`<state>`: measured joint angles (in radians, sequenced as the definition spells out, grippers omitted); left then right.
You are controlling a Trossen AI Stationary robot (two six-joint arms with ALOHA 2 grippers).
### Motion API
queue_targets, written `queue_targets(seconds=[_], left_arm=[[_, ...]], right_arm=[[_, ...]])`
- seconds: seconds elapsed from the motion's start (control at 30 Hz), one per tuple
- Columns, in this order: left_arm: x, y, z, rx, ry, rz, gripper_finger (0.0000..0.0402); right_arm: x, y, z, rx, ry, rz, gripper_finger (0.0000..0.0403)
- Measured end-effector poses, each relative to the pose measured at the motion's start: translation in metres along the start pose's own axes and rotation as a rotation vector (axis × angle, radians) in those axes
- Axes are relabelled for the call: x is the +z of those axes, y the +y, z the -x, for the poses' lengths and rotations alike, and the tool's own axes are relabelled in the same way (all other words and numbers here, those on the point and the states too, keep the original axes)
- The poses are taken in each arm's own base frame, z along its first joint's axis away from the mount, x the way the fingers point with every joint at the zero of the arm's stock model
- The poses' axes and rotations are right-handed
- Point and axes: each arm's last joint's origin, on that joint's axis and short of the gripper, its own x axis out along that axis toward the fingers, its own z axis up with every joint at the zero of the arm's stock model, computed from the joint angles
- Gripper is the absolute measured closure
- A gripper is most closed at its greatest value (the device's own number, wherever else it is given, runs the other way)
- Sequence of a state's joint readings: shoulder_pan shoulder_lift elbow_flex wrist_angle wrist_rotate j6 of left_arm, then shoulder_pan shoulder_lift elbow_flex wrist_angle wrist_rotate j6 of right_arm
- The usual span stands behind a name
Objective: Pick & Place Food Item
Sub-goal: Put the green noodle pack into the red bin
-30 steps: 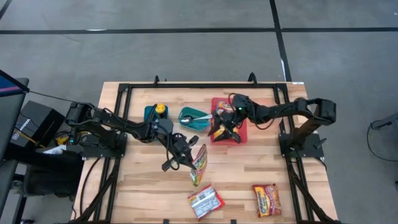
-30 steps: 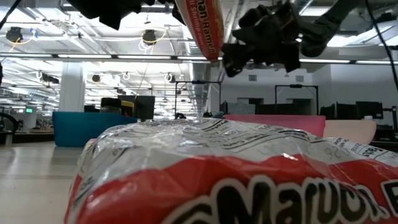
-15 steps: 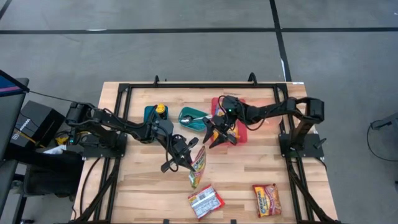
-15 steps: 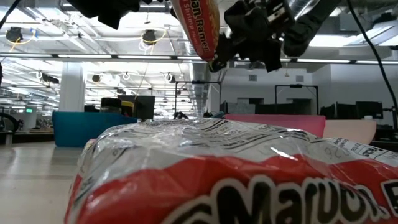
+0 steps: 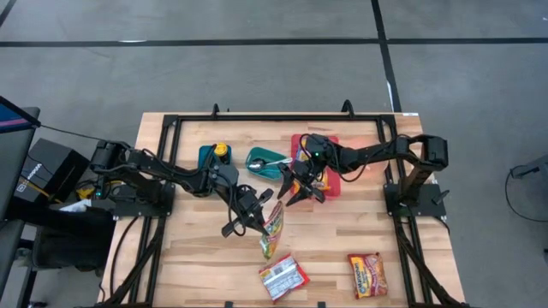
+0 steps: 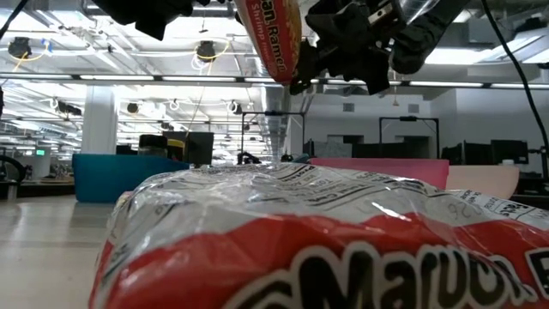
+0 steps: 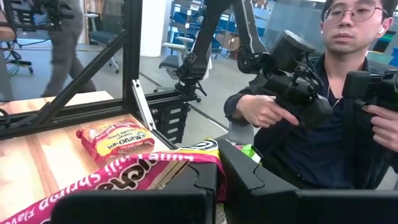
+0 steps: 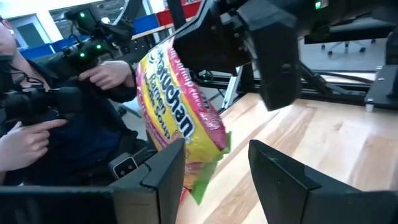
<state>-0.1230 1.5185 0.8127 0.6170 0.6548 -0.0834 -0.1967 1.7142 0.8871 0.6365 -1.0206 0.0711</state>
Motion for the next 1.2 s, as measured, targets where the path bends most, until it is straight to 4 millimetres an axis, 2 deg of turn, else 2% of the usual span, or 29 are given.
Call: queue_targets(seconds=[0.5,0.93,1.2], left_arm=[[0.001,0.001,0.001,0.004,-0.009,-0.006,0.0401],[-0.006,0.009,0.006,0.055,0.055,0.060,0.0401],[-0.006,0.009,0.007,0.058,0.056,0.062,0.0402]], right_arm=[[-0.001,0.008,-0.010,0.039,0.011,0.003,0.0231],[-0.003,0.014,-0.018,0.090,0.030,-0.052,0.0233],[-0.009,0.013,-0.016,0.077,0.070,-0.137,0.0262]])
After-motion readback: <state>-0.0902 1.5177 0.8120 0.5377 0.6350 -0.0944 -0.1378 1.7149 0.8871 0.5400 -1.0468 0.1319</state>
